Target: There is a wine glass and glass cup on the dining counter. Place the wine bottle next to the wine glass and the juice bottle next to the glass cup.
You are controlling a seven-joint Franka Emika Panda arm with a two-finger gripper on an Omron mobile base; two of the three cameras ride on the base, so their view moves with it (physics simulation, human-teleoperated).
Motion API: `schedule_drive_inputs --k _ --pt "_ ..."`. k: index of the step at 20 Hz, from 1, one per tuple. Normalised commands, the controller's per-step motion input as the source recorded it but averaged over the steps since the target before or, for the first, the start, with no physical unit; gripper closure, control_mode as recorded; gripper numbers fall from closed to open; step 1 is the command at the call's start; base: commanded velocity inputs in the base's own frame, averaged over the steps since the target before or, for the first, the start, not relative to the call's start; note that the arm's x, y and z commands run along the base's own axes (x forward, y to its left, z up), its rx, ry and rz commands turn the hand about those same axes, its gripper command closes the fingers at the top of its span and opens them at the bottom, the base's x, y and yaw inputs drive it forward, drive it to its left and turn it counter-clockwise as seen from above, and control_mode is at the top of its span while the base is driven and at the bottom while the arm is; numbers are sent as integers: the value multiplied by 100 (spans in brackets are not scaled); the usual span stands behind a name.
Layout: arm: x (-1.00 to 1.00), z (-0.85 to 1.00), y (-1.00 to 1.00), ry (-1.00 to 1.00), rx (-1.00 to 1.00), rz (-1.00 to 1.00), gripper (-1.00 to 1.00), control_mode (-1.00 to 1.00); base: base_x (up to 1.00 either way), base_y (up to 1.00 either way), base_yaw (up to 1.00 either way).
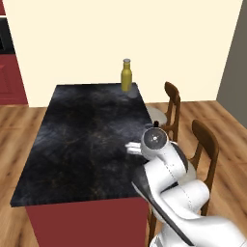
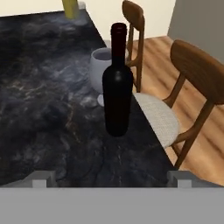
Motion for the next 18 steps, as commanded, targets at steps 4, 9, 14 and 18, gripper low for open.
schedule_drive_inputs --k 4,9,14,18 --pt "-50 24 -5 1 4 30 -100 -100 0 0 0" --pt "-50 22 0 0 0 25 -100 -100 0 0 0" --pt "-58 3 1 -13 -7 15 -100 -100 0 0 0" --pt "-58 1 0 -13 -4 12 -100 -100 0 0 0"
